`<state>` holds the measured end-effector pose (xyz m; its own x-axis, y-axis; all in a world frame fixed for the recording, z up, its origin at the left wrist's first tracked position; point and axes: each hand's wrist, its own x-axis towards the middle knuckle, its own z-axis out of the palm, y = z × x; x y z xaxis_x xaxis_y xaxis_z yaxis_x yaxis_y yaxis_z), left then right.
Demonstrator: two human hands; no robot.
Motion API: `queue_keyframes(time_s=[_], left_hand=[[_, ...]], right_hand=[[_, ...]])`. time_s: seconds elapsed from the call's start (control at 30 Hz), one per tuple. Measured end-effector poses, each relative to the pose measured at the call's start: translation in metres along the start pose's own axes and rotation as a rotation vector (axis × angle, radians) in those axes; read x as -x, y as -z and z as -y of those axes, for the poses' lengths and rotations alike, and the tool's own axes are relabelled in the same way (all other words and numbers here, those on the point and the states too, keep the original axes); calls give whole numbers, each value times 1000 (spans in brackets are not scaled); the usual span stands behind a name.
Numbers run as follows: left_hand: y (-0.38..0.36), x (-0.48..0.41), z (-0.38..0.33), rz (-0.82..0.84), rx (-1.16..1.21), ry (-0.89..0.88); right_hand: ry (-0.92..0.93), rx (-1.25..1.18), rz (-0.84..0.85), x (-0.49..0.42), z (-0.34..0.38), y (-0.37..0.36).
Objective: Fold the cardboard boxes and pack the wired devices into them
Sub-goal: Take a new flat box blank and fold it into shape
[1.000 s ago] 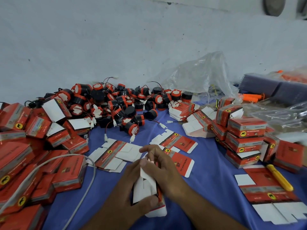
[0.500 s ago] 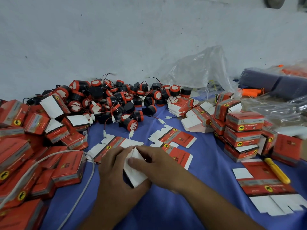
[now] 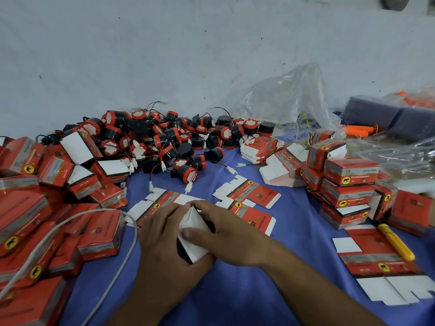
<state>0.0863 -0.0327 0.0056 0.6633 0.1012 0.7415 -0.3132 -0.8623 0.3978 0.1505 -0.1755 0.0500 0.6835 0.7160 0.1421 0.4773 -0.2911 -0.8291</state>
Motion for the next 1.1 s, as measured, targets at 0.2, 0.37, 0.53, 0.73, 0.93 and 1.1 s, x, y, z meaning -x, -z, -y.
queue_keyframes(time_s=[0.2, 0.37, 0.53, 0.73, 0.93, 1.1], left_hand=[[0, 0, 1, -17, 18, 0], [1, 0, 1, -24, -9, 2], [1, 1, 3, -38, -3, 15], [2, 2, 7, 28, 0, 52], [5, 0, 4, 47, 121, 82], [8, -1, -1, 64, 202, 172]], right_hand=[[21, -7, 3, 1, 1, 2], [8, -37, -25, -1, 0, -1], [-39, -36, -20, -2, -6, -9], [-154, -229, -37, -2, -5, -20], [-208, -792, -106, -8, -1, -13], [-41, -515, -72, -3, -6, -12]])
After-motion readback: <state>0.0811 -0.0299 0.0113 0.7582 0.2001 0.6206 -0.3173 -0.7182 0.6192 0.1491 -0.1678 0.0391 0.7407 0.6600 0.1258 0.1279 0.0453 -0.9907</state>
